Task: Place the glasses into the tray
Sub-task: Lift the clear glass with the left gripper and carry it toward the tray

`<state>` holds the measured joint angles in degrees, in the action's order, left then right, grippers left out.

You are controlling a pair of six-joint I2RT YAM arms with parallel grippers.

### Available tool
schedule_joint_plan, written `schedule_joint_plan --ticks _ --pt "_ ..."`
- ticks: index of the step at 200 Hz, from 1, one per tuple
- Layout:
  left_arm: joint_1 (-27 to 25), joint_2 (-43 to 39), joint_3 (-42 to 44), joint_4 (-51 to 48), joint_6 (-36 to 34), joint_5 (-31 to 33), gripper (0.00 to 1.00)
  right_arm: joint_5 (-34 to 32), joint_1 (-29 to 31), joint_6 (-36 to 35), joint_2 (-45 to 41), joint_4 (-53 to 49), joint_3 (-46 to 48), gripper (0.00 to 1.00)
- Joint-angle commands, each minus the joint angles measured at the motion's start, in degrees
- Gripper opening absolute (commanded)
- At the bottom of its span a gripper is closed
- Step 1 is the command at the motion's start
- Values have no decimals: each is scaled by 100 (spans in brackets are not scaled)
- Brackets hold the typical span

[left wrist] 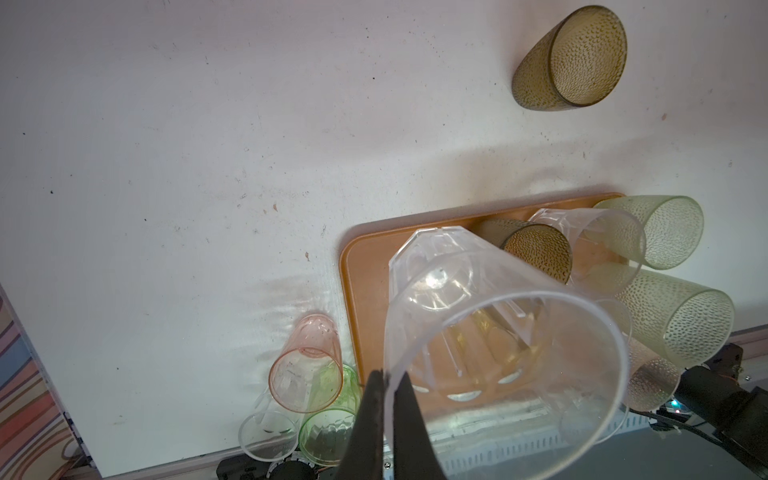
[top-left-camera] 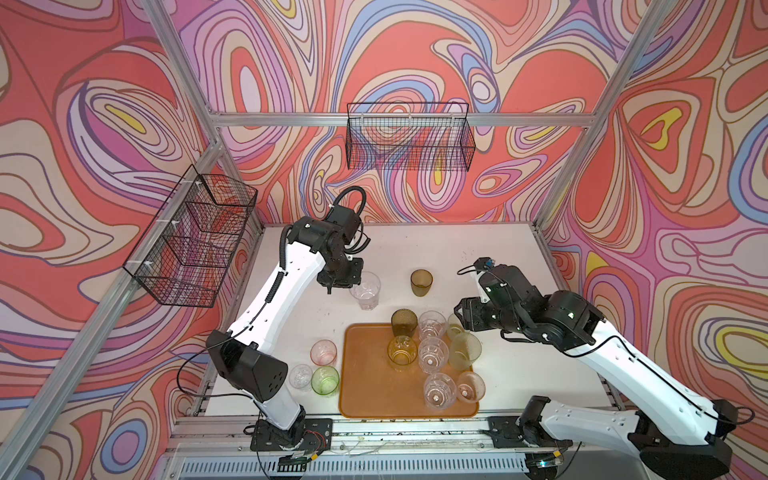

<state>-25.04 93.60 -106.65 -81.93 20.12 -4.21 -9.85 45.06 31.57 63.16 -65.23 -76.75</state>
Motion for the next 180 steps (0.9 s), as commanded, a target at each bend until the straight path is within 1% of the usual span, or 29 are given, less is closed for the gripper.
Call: schedule_joint_plan --ticks 1,66,91,105,125,180 --pt "-8 -335 181 -341 77 113 0 -92 -10 -47 -48 24 47 63" --pt "-215 -902 1091 -186 359 87 0 -158 -16 -32 -79 6 43 63" --pt "-349 -1064 1257 -228 443 95 0 -148 -16 -36 -36 -20 38 63" --pt "-434 -1216 1412 -222 522 261 0 -155 -17 -30 -31 -33 17 62" --pt "-503 -1441 1640 -192 597 321 0 -167 -10 -33 -35 -9 28 63" --pt "-727 -1778 1975 -258 854 261 0 -129 -19 -28 -6 46 72 62"
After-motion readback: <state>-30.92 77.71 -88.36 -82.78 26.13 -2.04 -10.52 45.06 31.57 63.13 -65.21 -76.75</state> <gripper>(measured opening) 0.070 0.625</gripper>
